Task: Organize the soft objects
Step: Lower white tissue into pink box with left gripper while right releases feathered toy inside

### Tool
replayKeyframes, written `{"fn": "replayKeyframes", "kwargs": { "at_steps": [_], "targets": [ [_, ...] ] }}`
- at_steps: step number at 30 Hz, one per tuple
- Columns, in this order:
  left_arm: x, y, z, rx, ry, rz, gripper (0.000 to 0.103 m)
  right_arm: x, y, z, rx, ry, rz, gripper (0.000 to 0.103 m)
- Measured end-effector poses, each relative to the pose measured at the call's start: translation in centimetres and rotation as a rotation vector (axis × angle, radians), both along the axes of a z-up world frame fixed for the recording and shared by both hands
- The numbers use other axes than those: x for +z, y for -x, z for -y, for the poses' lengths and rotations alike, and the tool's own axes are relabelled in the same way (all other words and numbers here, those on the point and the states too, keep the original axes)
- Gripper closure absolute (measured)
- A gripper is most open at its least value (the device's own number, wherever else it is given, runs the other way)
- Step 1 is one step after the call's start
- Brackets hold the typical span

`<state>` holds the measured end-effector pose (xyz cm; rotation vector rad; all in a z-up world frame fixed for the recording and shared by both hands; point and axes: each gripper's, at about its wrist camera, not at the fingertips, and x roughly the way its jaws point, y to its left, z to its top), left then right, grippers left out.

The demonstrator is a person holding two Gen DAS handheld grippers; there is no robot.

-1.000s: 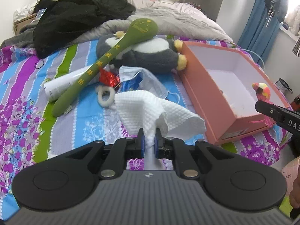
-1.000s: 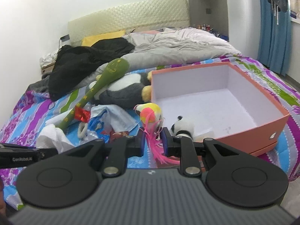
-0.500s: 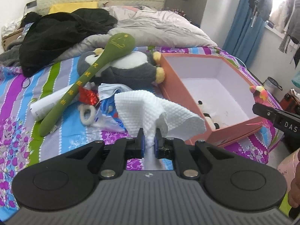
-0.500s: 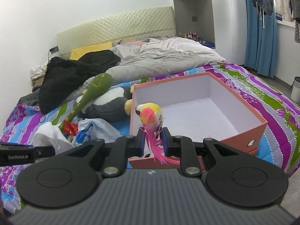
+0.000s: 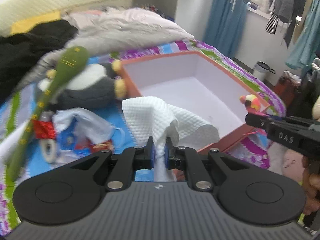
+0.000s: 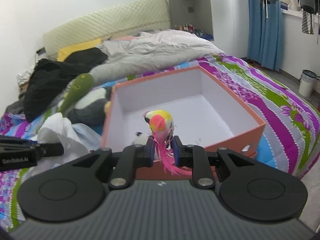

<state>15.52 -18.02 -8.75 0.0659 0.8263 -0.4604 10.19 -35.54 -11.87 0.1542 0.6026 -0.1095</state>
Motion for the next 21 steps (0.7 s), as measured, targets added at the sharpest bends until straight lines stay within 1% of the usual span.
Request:
{"fn": "replayKeyframes", "kwargs": {
  "at_steps": [3,6,9,12,19,21],
  "targets": [
    [-0.5,-1.3,1.6,-0.024,0.013,-0.03,0.091,-0.3,-0.6,1.3,-0.018,0.01,-0.021,0.08],
    [-0.4,-2.2,2.8,-0.038,0.019,-0.033,0.091,-0.2,-0.9,2.5,-0.031,0.028,-0.025,0.08],
    [0.0,-3.1,3.9,-0.053,0.009,-0.014,0.091,-0.1,-1.3,3.7,-0.038,-0.003,-0.03,0.08],
    [0.5,-3.9,4.9,-0.074,-0.006,0.001,0.091,-0.3,-1.9,4.5,-0.046,-0.001,-0.044,0.08],
    [0.4,-5.6,6.6,-0.091,0.029,-0.052,0.091,-0.8,-2.6,5.7,-0.048,-0.022,-0.093,0.08],
    [-0.1,-6.2,7.0,-0.09,0.043,-0.082,0.091,-1.0,-2.8,6.1,-0.049,-0.033,-0.104,0.08]
  ]
}}
